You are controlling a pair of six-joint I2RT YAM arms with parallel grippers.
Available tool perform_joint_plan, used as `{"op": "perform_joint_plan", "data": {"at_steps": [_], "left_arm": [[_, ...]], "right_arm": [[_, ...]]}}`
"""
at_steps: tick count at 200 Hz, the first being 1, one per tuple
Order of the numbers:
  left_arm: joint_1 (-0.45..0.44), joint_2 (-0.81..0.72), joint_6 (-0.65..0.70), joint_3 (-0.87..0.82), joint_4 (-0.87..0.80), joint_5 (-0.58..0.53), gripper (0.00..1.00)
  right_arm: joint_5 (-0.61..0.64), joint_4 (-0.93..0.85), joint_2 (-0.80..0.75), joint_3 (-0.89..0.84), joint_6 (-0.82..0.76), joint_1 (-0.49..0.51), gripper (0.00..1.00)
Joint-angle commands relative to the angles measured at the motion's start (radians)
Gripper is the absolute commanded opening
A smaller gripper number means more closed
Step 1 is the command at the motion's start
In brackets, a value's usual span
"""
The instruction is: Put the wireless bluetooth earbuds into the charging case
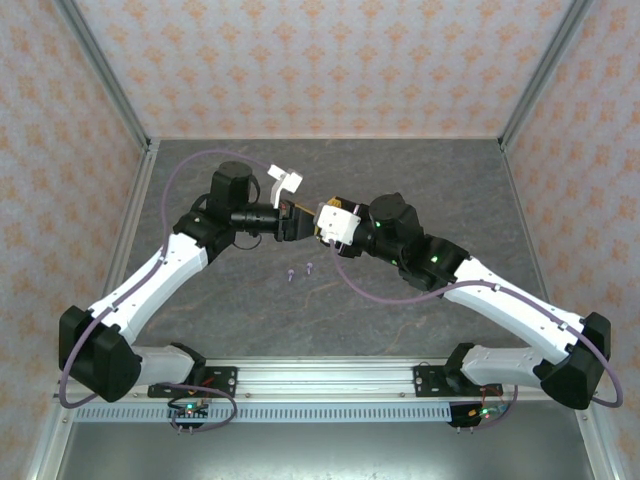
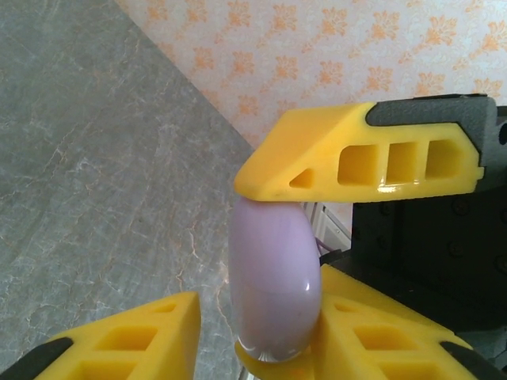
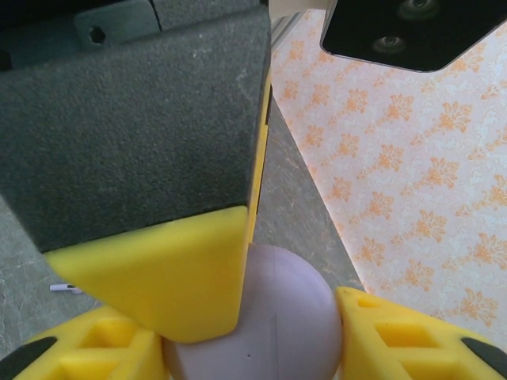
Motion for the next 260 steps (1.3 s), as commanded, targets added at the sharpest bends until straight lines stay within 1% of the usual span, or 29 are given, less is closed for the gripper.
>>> {"op": "perform_joint_plan", "data": {"at_steps": [1, 41, 78, 102, 125, 144, 162, 181, 196, 208, 231, 260], "left_arm": [[-0.012, 0.002, 0.066, 0.029, -0.064, 0.04, 0.36], [-0.013, -0.005, 0.102, 0.026, -0.078, 0.04, 0.27], [-0.02, -0.032, 0.105, -0.004, -0.005, -0.004, 0.23], [-0.024, -0.051, 0.108, -0.033, 0.05, -0.049, 0.22], [-0.025, -0.067, 0.123, -0.061, 0.085, -0.081, 0.23], [-0.025, -0.086, 0.132, -0.088, 0.118, -0.103, 0.22], [-0.026, -0.111, 0.15, -0.114, 0.144, -0.125, 0.22], [-0.028, -0.146, 0.179, -0.147, 0.17, -0.152, 0.22], [-0.031, -0.176, 0.201, -0.174, 0.193, -0.17, 0.22], [-0.032, -0.194, 0.219, -0.191, 0.208, -0.174, 0.22], [-0.043, -0.217, 0.261, -0.207, 0.211, -0.17, 0.22], [-0.059, -0.232, 0.308, -0.206, 0.19, -0.165, 0.22]], "right_arm": [[0.01, 0.04, -0.008, 0.009, -0.004, -0.001, 0.46], [-0.015, 0.007, -0.006, 0.021, 0.016, -0.01, 0.47], [-0.066, -0.052, -0.01, 0.036, 0.053, -0.026, 0.56], [-0.093, -0.084, -0.021, 0.039, 0.08, -0.04, 0.66], [-0.134, -0.102, -0.05, 0.034, 0.122, -0.06, 0.79], [-0.189, -0.122, -0.083, 0.024, 0.153, -0.079, 0.89], [-0.271, -0.151, -0.114, 0.018, 0.197, -0.108, 0.93], [-0.392, -0.142, -0.15, -0.002, 0.294, -0.171, 0.94], [-0.481, -0.089, -0.172, -0.031, 0.389, -0.229, 0.93], [-0.526, -0.027, -0.179, -0.056, 0.467, -0.255, 0.93], [-0.536, 0.058, -0.16, -0.077, 0.562, -0.261, 0.93], [-0.506, 0.115, -0.108, -0.064, 0.645, -0.262, 0.92]]}}
